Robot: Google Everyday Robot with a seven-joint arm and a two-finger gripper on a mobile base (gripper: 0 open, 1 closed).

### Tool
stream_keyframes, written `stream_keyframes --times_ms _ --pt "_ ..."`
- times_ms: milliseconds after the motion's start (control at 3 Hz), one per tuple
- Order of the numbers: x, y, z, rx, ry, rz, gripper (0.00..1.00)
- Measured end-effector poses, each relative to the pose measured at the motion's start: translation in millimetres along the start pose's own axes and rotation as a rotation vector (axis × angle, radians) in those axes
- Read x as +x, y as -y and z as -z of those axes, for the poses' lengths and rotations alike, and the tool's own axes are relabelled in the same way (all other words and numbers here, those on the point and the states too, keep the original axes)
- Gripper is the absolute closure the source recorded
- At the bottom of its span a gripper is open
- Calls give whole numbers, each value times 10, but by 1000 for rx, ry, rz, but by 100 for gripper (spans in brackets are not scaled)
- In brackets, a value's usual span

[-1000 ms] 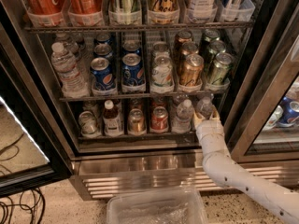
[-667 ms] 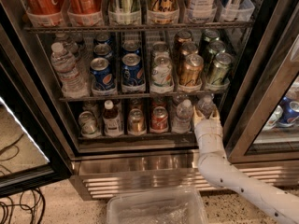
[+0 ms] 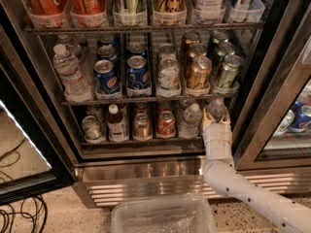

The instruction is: Pick water bottle from bottom shelf of fridge

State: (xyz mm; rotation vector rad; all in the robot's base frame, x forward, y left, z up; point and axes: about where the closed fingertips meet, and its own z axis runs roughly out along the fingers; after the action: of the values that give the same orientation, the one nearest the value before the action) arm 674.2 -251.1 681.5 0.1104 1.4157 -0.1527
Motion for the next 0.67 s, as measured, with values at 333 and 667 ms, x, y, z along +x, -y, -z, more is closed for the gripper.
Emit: stream_keyframes --times_ms 333,667 --pt "-41 -3 87 7 23 -28 100" --pt "-255 -3 212 46 117 -67 100"
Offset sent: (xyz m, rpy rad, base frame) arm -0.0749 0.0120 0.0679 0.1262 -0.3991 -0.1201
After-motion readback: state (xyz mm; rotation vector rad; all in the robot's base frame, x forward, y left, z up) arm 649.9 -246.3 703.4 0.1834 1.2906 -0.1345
